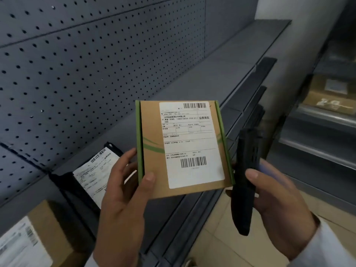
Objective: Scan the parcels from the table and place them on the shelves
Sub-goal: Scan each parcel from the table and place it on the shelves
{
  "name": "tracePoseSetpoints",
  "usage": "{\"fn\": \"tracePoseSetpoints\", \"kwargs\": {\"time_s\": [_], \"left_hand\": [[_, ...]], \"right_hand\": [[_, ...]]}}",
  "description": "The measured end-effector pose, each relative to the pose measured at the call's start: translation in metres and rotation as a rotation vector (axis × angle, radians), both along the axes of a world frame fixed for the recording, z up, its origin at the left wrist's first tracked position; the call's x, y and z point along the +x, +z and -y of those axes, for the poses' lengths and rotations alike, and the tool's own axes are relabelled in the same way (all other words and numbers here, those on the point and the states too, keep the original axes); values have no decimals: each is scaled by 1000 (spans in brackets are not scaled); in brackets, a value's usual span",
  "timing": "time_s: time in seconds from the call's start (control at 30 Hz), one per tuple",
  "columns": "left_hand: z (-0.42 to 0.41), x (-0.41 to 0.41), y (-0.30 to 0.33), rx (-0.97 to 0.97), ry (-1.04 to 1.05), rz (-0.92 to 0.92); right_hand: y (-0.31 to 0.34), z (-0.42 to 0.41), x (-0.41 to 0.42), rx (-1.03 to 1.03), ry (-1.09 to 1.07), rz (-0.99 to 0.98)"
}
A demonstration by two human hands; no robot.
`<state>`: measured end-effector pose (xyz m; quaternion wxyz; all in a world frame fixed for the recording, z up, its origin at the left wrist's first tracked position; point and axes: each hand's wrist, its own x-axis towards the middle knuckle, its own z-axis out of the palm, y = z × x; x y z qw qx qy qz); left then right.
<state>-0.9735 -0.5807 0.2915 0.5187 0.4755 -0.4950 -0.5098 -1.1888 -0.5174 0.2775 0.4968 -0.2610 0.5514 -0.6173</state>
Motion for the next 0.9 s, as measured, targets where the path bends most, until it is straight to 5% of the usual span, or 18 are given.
{"fn": "tracePoseSetpoints", "kwargs": {"time_s": [0.33,0.9], "left_hand": [[49,3,-19,-16,178,-51],[65,-72,-45,28,622,-17]], "right_hand": [[8,96,-18,-78,339,-168],[-23,237,-75,12,852,-6]]}}
